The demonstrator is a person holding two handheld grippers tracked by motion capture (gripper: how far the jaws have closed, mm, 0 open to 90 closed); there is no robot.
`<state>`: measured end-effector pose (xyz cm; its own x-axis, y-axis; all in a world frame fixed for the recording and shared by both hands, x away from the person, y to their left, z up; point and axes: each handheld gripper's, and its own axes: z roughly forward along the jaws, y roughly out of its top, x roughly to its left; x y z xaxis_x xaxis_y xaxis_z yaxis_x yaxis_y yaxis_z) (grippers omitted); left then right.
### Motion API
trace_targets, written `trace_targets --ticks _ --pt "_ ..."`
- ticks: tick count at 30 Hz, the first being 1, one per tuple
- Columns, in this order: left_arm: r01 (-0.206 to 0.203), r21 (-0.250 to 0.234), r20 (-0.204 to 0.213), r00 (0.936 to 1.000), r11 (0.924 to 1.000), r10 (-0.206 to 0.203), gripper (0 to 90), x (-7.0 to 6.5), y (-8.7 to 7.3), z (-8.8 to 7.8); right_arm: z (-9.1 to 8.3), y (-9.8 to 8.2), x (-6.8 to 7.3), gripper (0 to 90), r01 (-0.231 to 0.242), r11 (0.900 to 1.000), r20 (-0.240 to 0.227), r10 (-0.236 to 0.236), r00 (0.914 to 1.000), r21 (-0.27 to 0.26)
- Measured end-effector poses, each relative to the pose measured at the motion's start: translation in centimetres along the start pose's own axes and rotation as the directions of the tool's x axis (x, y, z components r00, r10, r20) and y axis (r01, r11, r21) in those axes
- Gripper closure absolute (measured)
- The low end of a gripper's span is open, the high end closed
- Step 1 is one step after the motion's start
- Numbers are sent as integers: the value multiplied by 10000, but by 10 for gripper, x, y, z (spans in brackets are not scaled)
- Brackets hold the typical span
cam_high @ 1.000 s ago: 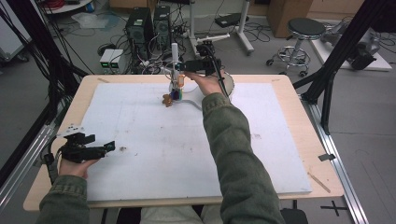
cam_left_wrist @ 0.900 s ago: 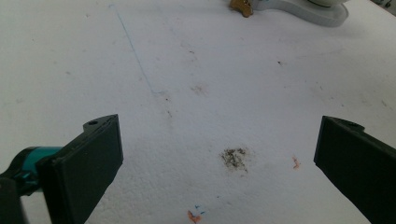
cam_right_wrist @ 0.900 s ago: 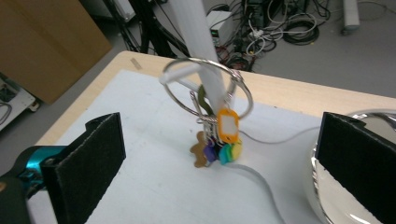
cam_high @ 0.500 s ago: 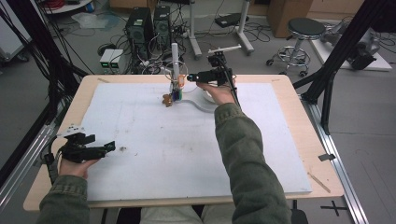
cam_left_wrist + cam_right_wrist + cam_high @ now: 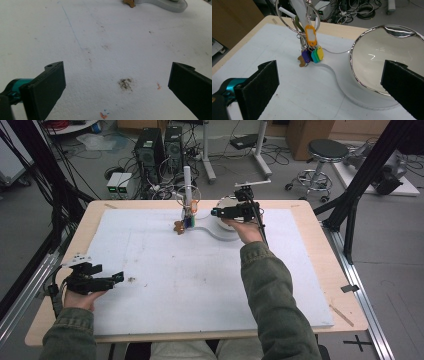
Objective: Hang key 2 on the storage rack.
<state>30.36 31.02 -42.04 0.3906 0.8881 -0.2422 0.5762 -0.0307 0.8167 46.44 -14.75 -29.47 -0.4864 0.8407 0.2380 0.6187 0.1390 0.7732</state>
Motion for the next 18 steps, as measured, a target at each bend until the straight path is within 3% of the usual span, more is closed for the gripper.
trace_targets --ticks 18 --pt "-56 59 -21 10000 10000 56 17 -1 0 1 -23 -35 -27 8 -590 9966 33 593 9982 -581"
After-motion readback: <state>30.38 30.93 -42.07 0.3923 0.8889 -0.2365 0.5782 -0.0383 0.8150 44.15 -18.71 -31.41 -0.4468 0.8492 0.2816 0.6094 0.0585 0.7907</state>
